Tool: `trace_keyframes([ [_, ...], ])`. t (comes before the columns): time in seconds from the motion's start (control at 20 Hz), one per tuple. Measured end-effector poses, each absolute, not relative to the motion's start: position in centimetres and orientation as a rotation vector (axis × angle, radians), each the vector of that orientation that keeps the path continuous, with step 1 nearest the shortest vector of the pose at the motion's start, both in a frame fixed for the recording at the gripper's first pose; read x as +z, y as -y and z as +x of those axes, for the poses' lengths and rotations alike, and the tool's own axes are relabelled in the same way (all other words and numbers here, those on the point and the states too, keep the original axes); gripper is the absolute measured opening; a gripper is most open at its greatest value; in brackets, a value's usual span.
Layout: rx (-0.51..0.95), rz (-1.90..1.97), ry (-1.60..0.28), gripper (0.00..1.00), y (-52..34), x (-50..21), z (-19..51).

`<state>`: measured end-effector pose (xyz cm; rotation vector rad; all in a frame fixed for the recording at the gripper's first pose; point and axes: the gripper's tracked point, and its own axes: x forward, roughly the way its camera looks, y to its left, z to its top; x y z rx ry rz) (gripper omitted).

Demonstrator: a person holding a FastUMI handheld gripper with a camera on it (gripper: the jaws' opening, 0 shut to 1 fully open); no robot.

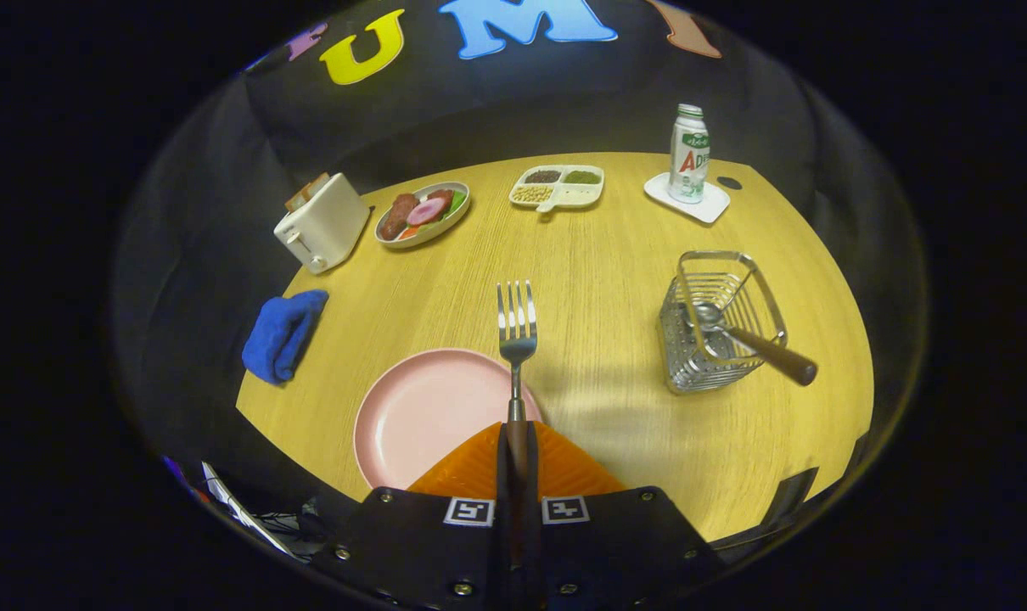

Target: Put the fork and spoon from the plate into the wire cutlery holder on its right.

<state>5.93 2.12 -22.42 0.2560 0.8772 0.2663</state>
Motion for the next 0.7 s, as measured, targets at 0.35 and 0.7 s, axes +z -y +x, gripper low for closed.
trace_keyframes([
  [0.35, 0.141, 0.273, -0.853, 0.06, 6.3, -20.7, 8.3],
  [0.7, 0.088, 0.267, -0.981, 0.06, 9.9, -22.9, 6.7],
])
